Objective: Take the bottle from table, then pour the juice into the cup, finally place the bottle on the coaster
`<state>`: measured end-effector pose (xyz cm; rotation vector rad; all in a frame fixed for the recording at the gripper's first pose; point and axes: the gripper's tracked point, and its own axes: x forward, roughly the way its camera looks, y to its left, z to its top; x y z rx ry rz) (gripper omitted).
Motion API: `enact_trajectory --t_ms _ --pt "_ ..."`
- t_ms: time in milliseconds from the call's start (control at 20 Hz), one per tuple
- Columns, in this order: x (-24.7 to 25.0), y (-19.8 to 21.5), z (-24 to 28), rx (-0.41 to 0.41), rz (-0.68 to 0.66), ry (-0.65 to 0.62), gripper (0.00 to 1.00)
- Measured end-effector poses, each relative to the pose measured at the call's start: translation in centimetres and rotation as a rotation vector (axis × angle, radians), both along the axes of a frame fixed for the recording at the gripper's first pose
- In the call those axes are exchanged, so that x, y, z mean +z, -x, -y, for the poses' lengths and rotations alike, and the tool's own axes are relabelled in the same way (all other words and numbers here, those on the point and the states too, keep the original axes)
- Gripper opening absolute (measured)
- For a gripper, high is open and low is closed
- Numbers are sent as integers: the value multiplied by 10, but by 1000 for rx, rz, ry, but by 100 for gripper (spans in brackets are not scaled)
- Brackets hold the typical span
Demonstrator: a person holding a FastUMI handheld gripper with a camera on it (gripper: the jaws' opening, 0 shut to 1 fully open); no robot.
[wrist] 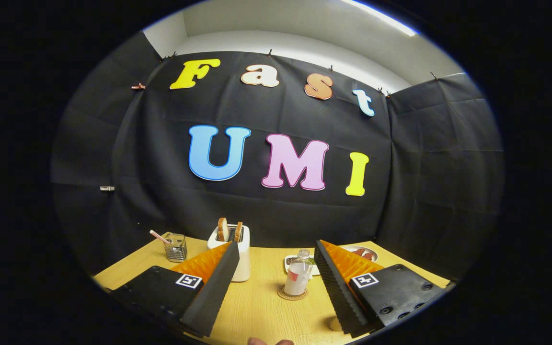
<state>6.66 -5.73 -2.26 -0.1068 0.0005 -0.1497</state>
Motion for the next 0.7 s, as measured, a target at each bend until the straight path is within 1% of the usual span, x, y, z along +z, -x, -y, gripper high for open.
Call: enact_trajectory --t_ms 200,500,700 --pt "5 14 5 -24 3 -32 97" --pt "6 18 6 8 4 -31 97" --pt "8 19 5 4 10 -55 97"
